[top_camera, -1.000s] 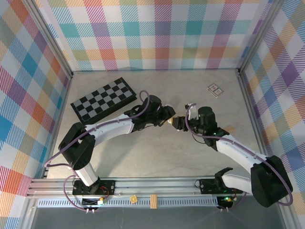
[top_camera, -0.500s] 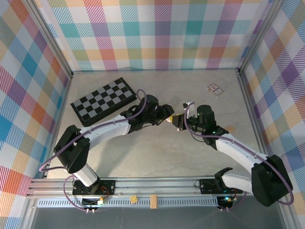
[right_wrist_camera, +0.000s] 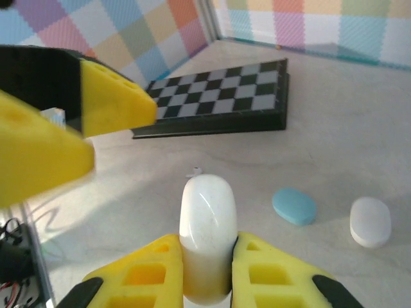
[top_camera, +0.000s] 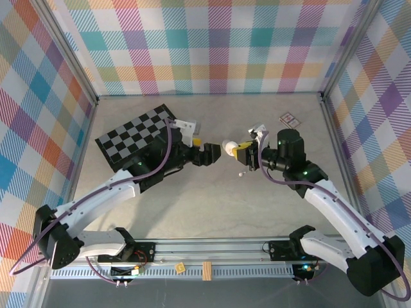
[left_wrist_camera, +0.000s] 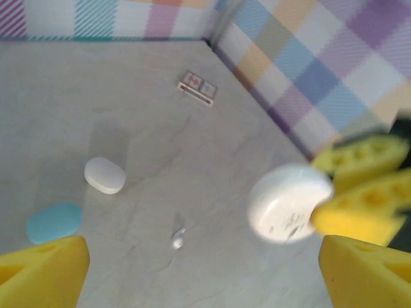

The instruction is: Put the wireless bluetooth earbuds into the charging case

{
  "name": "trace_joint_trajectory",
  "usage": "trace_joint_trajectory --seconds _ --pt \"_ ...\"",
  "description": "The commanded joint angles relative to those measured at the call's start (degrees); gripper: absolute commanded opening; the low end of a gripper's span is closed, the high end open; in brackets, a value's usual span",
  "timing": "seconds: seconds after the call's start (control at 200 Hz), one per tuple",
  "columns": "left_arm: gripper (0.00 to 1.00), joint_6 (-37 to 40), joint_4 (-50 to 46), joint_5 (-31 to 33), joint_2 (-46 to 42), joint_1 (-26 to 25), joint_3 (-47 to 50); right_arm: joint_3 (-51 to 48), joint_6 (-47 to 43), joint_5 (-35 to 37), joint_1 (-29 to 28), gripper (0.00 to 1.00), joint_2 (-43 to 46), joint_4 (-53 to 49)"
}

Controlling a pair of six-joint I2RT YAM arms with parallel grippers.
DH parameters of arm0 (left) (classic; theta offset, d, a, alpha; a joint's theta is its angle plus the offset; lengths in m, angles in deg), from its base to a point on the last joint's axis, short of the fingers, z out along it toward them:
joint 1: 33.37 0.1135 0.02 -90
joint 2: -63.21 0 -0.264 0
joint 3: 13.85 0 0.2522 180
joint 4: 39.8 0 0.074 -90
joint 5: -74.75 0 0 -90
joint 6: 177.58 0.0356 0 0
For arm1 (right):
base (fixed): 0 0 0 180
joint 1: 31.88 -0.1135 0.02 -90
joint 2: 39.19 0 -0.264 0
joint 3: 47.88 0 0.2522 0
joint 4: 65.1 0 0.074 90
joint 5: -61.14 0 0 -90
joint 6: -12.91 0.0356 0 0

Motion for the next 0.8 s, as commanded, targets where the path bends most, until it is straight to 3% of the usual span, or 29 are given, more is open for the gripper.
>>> trace_joint_trajectory --seconds 0.0,0.14,0.32,0.46,0.585,0.795 --pt "0.89 20.73 -5.63 -8.71 -2.33 0.34 1.36 5.81 -8.18 -7.26 0.06 0.16 0.89 -10.61" --pt "0.88 27.72 -3.61 -20.54 -4.37 0.34 3.78 11.92 -15.5 -13.66 0.09 0.16 0.62 -18.91" --pt "0.76 27.8 4.12 -31.34 -4.65 0.34 5.5 18.77 -23.78 -21.28 0.02 0.15 -0.53 -30.63" --pt "0.69 26.39 6.67 -40.56 -2.44 -0.2 4.05 20.42 -26.8 -24.2 0.02 0.11 -0.59 -34.04" --pt "0.66 26.34 6.74 -43.73 -1.54 -1.24 2.39 21.15 -27.04 -26.41 0.02 0.11 -1.21 -35.05" --pt "0.47 24.06 9.54 -45.09 -1.33 -1.74 1.61 20.43 -27.61 -28.07 -0.06 0.1 -2.03 -35.16"
